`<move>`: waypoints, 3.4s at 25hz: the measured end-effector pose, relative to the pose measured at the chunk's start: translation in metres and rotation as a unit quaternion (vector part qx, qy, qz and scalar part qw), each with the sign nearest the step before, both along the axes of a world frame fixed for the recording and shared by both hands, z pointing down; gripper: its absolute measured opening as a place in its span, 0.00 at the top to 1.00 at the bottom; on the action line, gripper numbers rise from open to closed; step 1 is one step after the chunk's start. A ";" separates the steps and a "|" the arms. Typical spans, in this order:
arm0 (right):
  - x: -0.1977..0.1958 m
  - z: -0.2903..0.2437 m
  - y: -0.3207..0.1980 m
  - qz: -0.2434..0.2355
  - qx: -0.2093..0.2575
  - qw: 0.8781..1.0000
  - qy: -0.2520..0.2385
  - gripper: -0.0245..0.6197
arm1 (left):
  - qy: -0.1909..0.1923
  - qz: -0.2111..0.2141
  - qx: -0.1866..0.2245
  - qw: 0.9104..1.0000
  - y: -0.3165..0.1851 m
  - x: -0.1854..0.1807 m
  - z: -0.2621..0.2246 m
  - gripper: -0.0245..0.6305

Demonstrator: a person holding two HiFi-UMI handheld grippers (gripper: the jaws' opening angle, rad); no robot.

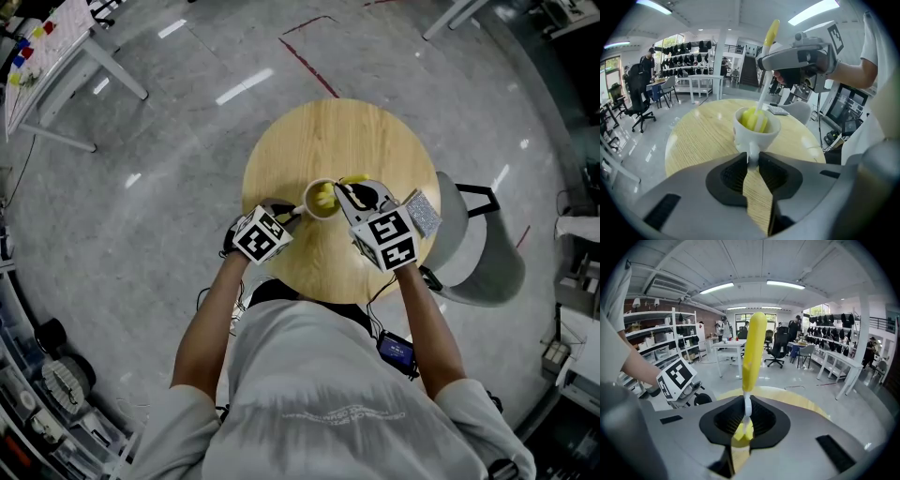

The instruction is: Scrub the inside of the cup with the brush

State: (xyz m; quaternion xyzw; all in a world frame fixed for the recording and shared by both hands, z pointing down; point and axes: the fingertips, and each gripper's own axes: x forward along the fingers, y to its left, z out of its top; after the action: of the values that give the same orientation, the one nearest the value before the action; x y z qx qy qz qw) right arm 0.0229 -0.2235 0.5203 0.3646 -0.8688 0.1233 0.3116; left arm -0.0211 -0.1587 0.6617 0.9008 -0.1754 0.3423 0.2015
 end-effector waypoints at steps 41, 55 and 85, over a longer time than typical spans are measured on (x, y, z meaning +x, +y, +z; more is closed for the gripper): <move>0.013 0.004 -0.014 0.174 -0.035 0.975 -0.136 0.88 | -0.003 -0.009 0.001 1.000 0.002 0.005 0.001 0.83; 0.028 0.001 0.001 0.105 0.032 0.994 -0.016 0.86 | -0.002 -0.007 0.001 1.000 0.000 0.003 0.000 0.83; -0.008 -0.009 -0.009 0.086 0.011 0.989 -0.122 0.88 | -0.004 -0.008 -0.002 1.000 -0.002 0.007 -0.002 0.83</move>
State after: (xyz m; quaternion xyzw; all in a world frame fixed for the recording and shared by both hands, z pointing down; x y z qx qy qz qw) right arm 0.0146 -0.2326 0.5108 0.4242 -0.8668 0.1832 0.1877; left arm -0.0145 -0.1603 0.6600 0.8976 -0.1830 0.3447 0.2053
